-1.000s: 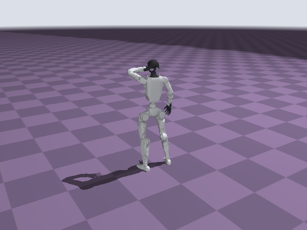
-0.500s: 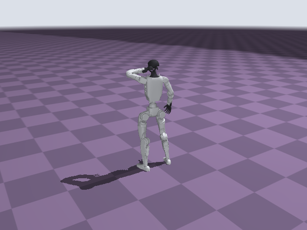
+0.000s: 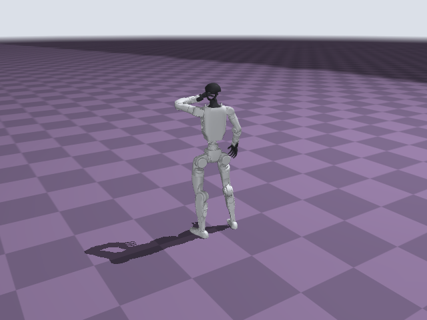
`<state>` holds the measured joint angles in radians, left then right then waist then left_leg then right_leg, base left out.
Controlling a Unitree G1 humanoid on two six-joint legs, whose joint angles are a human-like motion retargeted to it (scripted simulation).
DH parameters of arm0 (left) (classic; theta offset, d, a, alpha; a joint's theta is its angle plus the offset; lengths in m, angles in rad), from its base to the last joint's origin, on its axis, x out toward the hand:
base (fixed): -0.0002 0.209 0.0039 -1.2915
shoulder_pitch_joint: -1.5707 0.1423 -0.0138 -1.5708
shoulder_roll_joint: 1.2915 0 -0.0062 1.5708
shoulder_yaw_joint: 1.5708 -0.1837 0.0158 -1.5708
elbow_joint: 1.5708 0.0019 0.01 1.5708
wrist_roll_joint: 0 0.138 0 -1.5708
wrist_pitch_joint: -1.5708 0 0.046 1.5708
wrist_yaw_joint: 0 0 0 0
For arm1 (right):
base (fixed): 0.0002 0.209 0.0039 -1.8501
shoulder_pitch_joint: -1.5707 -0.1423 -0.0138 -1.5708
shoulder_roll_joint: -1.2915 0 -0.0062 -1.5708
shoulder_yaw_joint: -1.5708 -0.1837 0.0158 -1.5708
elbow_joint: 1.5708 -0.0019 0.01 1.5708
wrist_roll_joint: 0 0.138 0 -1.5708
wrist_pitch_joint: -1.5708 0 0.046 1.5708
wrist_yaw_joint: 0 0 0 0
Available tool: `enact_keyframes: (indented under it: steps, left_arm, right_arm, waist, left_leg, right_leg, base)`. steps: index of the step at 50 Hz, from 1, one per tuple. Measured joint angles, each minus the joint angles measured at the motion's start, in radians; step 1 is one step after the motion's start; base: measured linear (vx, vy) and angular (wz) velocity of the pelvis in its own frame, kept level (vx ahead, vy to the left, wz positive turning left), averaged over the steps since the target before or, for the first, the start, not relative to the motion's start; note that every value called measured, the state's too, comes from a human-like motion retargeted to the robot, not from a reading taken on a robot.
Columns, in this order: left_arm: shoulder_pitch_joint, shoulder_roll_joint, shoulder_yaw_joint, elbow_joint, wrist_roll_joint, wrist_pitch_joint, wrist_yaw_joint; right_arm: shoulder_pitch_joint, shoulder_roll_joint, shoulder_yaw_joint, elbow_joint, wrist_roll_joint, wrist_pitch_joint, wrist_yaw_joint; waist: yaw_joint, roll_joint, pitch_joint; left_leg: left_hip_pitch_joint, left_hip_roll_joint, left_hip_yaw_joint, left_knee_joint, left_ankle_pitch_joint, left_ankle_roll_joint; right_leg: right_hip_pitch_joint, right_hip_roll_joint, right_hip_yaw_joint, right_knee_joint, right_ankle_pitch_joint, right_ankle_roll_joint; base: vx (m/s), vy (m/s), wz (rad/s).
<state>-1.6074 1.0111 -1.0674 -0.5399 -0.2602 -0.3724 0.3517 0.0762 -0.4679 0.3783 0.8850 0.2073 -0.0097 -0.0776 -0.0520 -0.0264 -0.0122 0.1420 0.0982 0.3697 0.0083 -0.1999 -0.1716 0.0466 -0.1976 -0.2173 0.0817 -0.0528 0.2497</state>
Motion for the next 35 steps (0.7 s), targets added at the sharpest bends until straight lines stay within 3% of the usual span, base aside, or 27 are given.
enact_keyframes:
  steps: [4, 7, 18, 29, 35]
  left_arm:
    - [0.109, 0.092, 0.099, -0.054, -0.01, -0.014, 0.006]
    - [0.126, 0.095, 0.135, -0.06, 0.006, -0.005, 0.005]
    - [-0.073, -0.186, 0.02, 0.072, 0.063, 0.05, 0.008]
    - [0.105, -0.002, 0.078, -0.081, 0.014, 0.012, -0.018]
    - [-0.054, -0.119, 0.0, 0.016, 0.05, 0.039, 0.001]
  right_arm:
    - [0.014, -0.005, -0.043, -0.036, -0.028, -0.001, 0.002]
    - [0.026, -0.016, -0.052, -0.037, -0.041, 0.005, 0.01]
    - [-0.005, -0.021, 0.035, 0.09, -0.009, 0.031, 0.033]
    - [-0.018, -0.039, -0.05, -0.019, -0.01, 0.002, -0.014]
    - [-0.018, -0.025, -0.021, 0.002, 0.016, 0.0, -0.031]
  waist:
    - [0.0, 0.009, 0.007]
    - [-0.003, 0.019, 0.006]
    - [-0.006, 0.013, -0.001]
    - [0.004, 0.037, 0.015]
    - [0.006, 0.039, 0.014]
  left_leg:
    - [0.002, 0.003, 0.012, -0.001, 0.0, -0.002]
    - [0.0, 0.003, 0.007, -0.001, 0.001, -0.004]
    - [-0.01, -0.006, -0.036, 0.004, 0.004, -0.006]
    - [0.001, -0.005, -0.005, 0.003, 0.001, -0.004]
    - [-0.002, -0.007, -0.023, 0.002, 0.005, -0.004]
  right_leg:
    - [-0.006, 0.004, 0.01, 0.0, 0.004, 0.005]
    - [-0.005, 0.004, 0.005, 0.001, 0.004, 0.006]
    - [0.015, -0.01, -0.035, 0.002, -0.009, -0.01]
    - [0.004, -0.007, -0.002, 0.003, -0.001, -0.007]
    - [0.013, -0.01, -0.021, 0.003, -0.004, -0.007]
  base:
    - [0.0, 0.0, -0.06]
    - [0.0, 0.0, 0.0]
    - [0.0, 0.01, 0.18]
    - [0.0, 0.0, -0.08]
    - [0.0, 0.0, 0.11]
